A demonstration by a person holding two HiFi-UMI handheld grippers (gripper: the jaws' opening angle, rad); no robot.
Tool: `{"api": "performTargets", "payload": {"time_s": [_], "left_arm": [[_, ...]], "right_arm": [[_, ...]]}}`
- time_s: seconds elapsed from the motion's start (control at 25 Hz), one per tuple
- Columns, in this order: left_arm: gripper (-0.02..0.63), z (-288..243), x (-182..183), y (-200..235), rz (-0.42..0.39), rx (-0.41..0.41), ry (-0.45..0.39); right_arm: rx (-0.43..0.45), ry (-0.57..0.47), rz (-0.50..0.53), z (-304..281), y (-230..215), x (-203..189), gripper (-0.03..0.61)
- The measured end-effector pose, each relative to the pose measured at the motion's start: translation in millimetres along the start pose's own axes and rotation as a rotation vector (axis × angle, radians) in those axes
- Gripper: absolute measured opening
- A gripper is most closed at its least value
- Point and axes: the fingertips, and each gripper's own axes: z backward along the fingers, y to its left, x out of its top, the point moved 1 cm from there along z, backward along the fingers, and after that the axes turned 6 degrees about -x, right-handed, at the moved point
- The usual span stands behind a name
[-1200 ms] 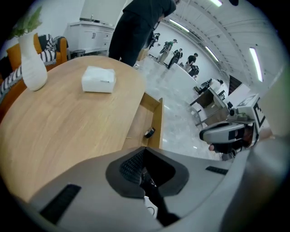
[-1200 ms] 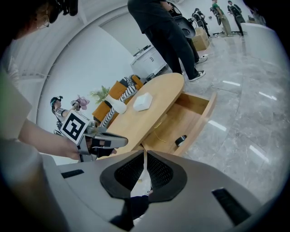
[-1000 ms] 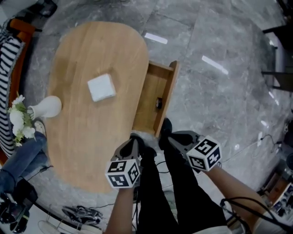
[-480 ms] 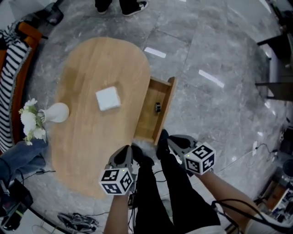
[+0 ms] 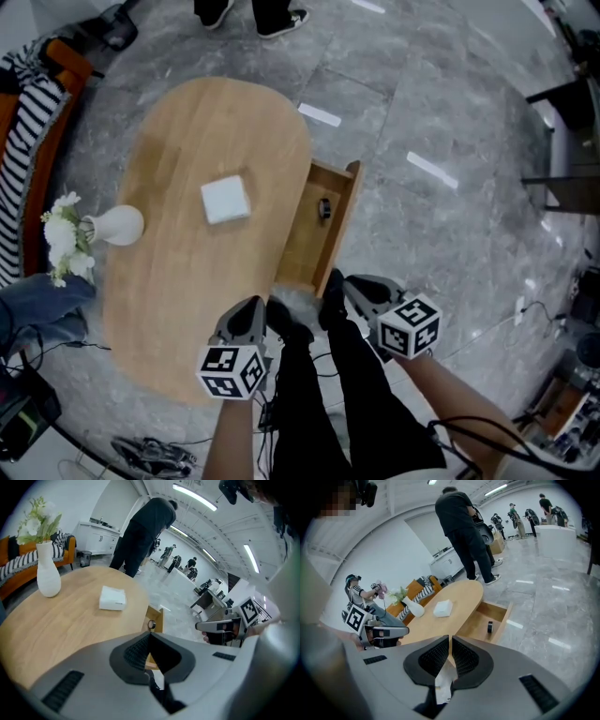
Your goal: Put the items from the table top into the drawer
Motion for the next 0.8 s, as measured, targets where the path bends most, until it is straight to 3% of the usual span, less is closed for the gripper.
{"api": "performTargets", "payload": {"time_s": [0.4, 0.8], "left_arm": [[0.000, -1, 6, 5, 0.012, 0.018, -0.031], [0.008, -16, 14, 20, -0.011, 0.032, -0.008]], "right_arm": [[0.014, 0.031, 0.000, 4, 1, -19, 0.046], [0.041, 0.076, 0.005, -4, -7, -29, 0.046]]}}
